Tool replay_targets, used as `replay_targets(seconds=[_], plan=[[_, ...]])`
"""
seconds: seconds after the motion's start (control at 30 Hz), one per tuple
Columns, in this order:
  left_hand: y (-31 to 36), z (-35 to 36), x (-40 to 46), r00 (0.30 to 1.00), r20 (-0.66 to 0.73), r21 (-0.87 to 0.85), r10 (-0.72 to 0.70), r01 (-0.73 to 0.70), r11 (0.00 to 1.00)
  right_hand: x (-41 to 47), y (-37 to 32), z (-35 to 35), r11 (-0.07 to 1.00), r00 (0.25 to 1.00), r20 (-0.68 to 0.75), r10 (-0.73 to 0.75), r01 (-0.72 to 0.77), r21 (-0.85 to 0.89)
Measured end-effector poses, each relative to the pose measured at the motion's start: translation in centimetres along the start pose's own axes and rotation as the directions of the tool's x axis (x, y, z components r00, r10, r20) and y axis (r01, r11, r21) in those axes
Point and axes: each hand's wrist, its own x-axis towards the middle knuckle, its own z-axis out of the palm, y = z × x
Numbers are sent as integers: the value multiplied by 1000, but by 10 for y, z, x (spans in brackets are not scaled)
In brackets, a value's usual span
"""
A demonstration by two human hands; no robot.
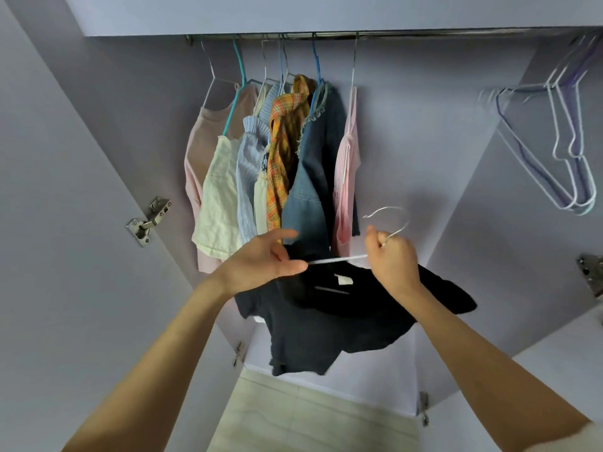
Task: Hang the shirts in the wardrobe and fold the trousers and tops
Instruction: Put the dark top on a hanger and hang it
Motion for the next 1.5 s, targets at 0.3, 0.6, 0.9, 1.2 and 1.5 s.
replay_targets(seconds=[0.3, 0.6, 0.9, 1.2, 1.5], plan=[[-66, 8, -2, 950, -244, 69, -196, 219, 973, 11, 14, -17, 887, 928, -90, 361, -312, 340], [-73, -7, 14, 770, -599, -171, -221, 146, 974, 12, 34, -42, 945, 947, -128, 295, -270, 183], [-10, 37, 27, 874, -291, 364, 389, -274, 890, 22, 11, -37, 970, 965, 139, 221, -233, 74], [-12, 56, 46, 856, -241, 405, 457, -339, 849, -1, 37, -94, 982, 860, 491, 139, -185, 46], [-25, 72, 74, 959, -74, 218, 274, -252, 943, -46, 89, -121, 876, 840, 436, 323, -91, -474]])
